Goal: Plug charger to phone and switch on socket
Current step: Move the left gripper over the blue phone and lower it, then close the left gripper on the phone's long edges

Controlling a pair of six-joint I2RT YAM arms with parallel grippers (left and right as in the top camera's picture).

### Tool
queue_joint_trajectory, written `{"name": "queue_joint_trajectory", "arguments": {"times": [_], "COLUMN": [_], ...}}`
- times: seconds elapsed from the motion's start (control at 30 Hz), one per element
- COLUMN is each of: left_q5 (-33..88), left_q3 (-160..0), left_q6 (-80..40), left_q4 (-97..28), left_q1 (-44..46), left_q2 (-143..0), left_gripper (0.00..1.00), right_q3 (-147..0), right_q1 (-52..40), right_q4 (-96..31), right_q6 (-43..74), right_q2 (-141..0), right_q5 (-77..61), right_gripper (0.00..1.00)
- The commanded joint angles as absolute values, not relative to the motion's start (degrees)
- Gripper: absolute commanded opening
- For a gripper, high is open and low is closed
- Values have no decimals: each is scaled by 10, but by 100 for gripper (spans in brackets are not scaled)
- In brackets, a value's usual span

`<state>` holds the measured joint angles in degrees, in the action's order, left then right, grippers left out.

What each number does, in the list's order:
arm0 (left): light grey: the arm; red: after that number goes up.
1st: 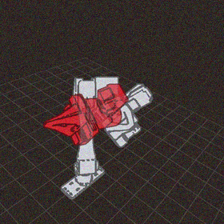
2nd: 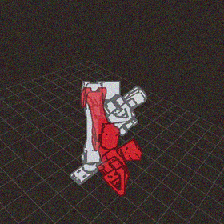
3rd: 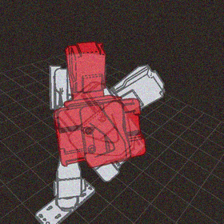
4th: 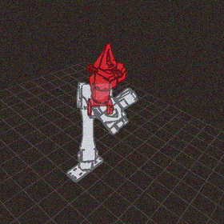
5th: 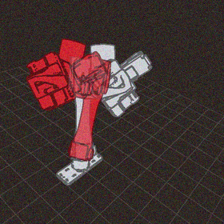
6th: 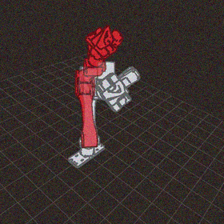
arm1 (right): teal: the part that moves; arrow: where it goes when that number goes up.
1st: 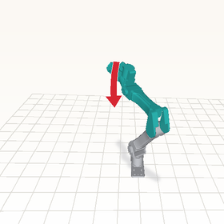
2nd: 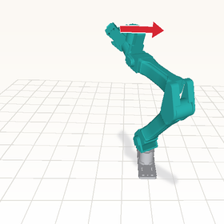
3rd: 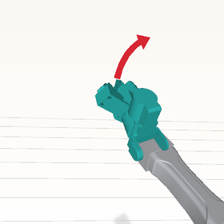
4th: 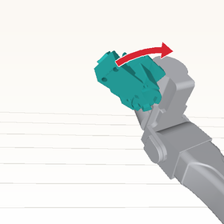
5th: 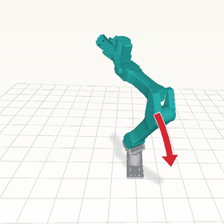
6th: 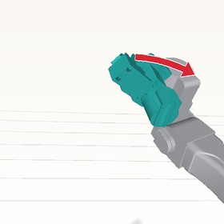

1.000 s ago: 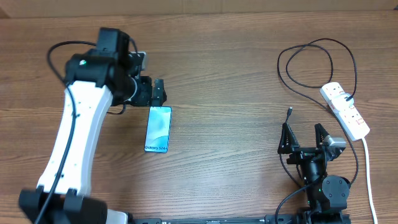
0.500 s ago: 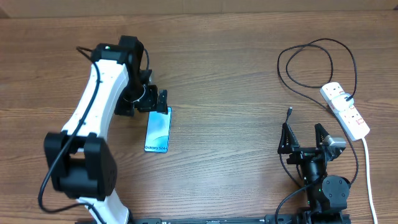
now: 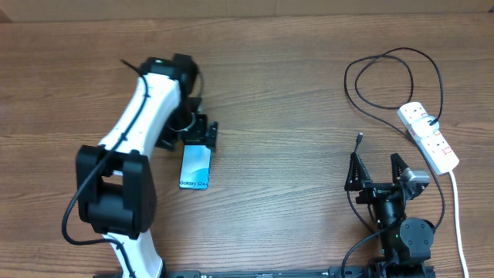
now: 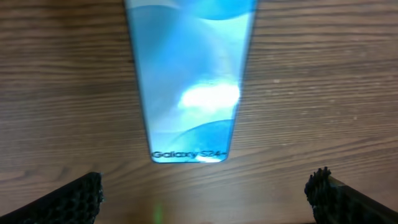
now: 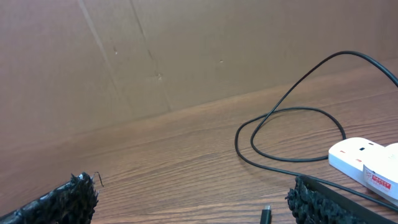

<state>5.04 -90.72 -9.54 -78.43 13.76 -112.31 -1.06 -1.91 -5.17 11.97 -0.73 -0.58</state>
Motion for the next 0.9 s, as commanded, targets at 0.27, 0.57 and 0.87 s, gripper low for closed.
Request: {"name": "queue_joint_trajectory", "arguments": {"times": [0.27,0.57,0.87], "left_q5": [-64,-91,-87], "left_q3": [-900,-794,-618], "left_q6": [-200,-222,-245], "left_q4": [-778,-756,-618], "left_q1": [249,251,233], "left_q2": [-976,-815,-667], "left_gripper": [100,100,99], "right_q3": [-4,-4,-4], "right_q1": [-17,-17,-17], "right_q4": [-48,-48,-48], "right_q6": [119,119,119], "right_q2": [-2,-2,-2], "right_q5": [-1,-1,-1], "right_gripper": [100,100,100]}}
